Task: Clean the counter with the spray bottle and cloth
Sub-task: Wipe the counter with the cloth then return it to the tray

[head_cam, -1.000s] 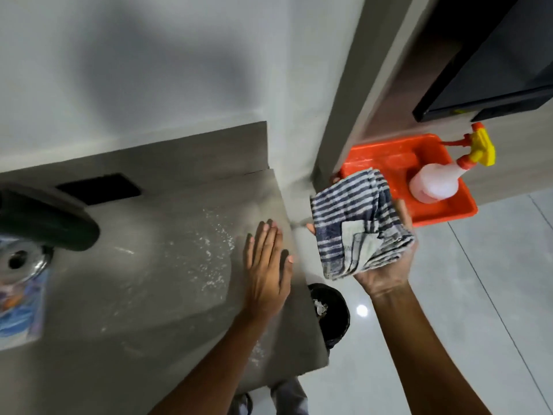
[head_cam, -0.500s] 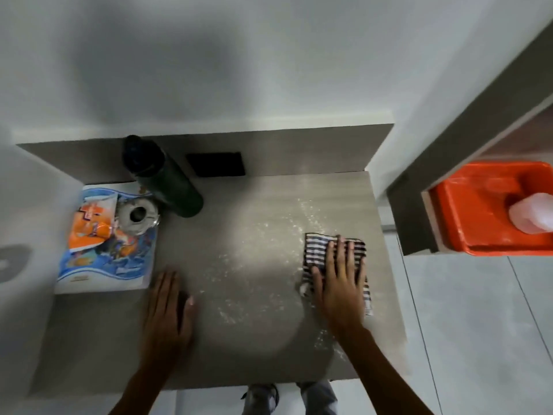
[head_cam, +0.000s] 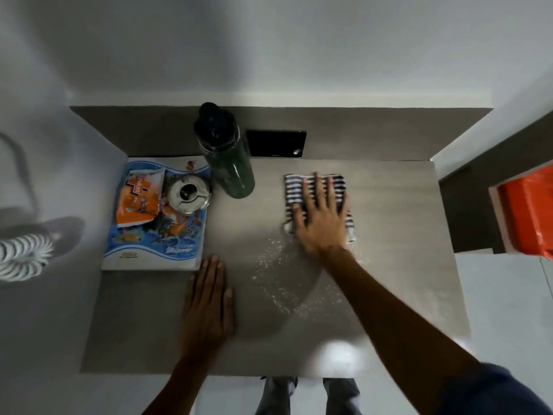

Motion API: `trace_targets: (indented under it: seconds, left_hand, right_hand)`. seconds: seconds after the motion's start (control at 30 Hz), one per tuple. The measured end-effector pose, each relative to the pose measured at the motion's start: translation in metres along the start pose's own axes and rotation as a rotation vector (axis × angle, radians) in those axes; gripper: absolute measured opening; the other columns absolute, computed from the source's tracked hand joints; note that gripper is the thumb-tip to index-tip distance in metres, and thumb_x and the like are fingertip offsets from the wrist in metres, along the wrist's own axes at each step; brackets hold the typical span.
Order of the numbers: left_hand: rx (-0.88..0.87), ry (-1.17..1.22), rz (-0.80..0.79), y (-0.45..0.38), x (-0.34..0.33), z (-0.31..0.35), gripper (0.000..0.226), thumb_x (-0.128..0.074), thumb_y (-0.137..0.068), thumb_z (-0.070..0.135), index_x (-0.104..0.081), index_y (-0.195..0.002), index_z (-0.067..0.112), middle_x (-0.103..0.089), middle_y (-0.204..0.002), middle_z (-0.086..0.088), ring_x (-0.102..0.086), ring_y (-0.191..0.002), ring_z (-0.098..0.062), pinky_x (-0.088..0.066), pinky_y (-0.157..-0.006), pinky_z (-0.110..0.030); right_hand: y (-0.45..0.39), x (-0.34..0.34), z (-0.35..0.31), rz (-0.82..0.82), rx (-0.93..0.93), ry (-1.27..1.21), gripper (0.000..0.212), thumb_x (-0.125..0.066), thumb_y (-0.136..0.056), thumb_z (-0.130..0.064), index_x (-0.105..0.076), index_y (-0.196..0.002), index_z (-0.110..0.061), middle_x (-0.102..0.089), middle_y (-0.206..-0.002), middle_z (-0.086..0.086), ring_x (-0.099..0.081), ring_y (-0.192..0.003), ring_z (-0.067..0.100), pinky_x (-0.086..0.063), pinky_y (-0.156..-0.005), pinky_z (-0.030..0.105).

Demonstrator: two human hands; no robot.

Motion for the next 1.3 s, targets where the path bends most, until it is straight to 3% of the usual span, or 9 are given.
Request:
trace_targets:
  seconds: [0.13,0.27,0.47,0.67,0.77,0.9,1.1,1.2,1.3]
  left_hand:
    - [-0.015,0.019,-0.011,0.003,-0.003,0.001,0.062,-0.031,-0.116,0.031,-0.027,-0.174,0.011,-0.025,-0.185,-0.007,-0.021,-0.173,-0.022,-0.013,-0.143,-0.045]
    - [0.02,0.038,-0.034,0.003,-0.008,-0.002,0.063,-0.03,-0.114,0.03,-0.029,-0.173,0.008,-0.024,-0.185,-0.008,-0.023,-0.173,-0.024,-0.017,-0.142,-0.05]
    - [0.003,0.019,-0.004,0.005,-0.005,-0.001,0.062,-0.03,-0.115,0.029,-0.029,-0.173,0.005,-0.028,-0.183,-0.012,-0.027,-0.171,-0.03,-0.023,-0.14,-0.054]
    - [-0.011,0.012,0.023,0.006,-0.003,0.002,0.062,-0.032,-0.115,0.029,-0.028,-0.173,0.006,-0.029,-0.183,-0.014,-0.027,-0.171,-0.03,-0.02,-0.141,-0.053]
    - [0.01,0.004,-0.019,0.003,-0.008,0.0,0.064,-0.026,-0.115,0.033,-0.026,-0.174,0.008,-0.027,-0.183,-0.013,-0.025,-0.172,-0.03,-0.017,-0.142,-0.053]
    - [0.012,0.016,-0.047,0.003,-0.01,-0.002,0.064,-0.026,-0.115,0.032,-0.023,-0.175,0.008,-0.024,-0.184,-0.012,-0.019,-0.174,-0.027,-0.013,-0.143,-0.05]
    - [0.024,0.093,0.004,0.004,-0.003,-0.001,0.061,-0.026,-0.116,0.029,-0.028,-0.173,0.007,-0.028,-0.183,-0.011,-0.023,-0.173,-0.026,-0.018,-0.142,-0.052]
    - [-0.007,0.097,0.03,0.007,0.004,0.004,0.06,-0.03,-0.116,0.024,-0.031,-0.171,0.003,-0.03,-0.182,-0.015,-0.026,-0.172,-0.029,-0.021,-0.141,-0.053]
    - [0.001,0.07,0.027,0.006,0.008,0.006,0.06,-0.033,-0.114,0.022,-0.035,-0.169,-0.002,-0.034,-0.179,-0.018,-0.032,-0.169,-0.035,-0.025,-0.14,-0.053]
  right_hand:
    - [0.061,-0.024,-0.07,0.029,0.169,-0.1,0.07,-0.022,-0.115,-0.059,-0.01,-0.178,-0.031,-0.001,-0.187,0.008,0.0,-0.173,0.035,-0.004,-0.137,0.068]
    - [0.165,-0.056,-0.057,0.032,0.244,-0.076,0.072,-0.031,-0.114,-0.061,-0.014,-0.178,-0.032,-0.001,-0.188,0.004,-0.004,-0.174,0.031,-0.009,-0.135,0.065]
    - [0.24,-0.032,0.11,0.081,-0.15,-0.019,0.072,-0.023,-0.112,-0.066,-0.017,-0.177,-0.035,-0.003,-0.188,0.002,-0.003,-0.174,0.03,-0.012,-0.136,0.067]
    - [0.196,0.005,0.205,0.081,-0.389,-0.046,0.081,-0.01,-0.11,-0.071,-0.022,-0.177,-0.027,-0.006,-0.188,0.003,-0.005,-0.174,0.032,-0.012,-0.135,0.069]
    - [0.139,0.014,0.185,0.098,-0.368,-0.049,0.081,-0.012,-0.109,-0.069,-0.021,-0.177,-0.025,-0.007,-0.187,0.007,-0.003,-0.174,0.034,-0.005,-0.136,0.068]
    - [0.082,0.014,0.104,0.113,-0.249,-0.044,0.076,-0.022,-0.11,-0.063,-0.019,-0.178,-0.03,-0.004,-0.187,0.007,0.002,-0.174,0.034,-0.002,-0.137,0.066]
    - [0.113,-0.025,-0.039,0.1,0.078,-0.118,0.073,-0.041,-0.113,-0.059,-0.022,-0.177,-0.031,-0.008,-0.187,0.007,-0.006,-0.173,0.036,-0.006,-0.136,0.069]
    - [0.171,-0.047,-0.036,0.104,0.121,-0.098,0.076,-0.04,-0.112,-0.064,-0.02,-0.177,-0.032,-0.004,-0.188,0.005,-0.007,-0.173,0.035,-0.008,-0.136,0.068]
    - [0.22,-0.047,0.031,0.122,0.003,-0.092,0.072,-0.031,-0.113,-0.066,-0.015,-0.177,-0.038,-0.003,-0.188,-0.001,-0.004,-0.174,0.029,-0.008,-0.137,0.067]
Point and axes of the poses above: each hand's wrist, its own y-axis away from the middle knuckle, its own x-axis out of the back of the hand, z = x × y, the point moved 10 cm from there along -y, towards the middle knuckle
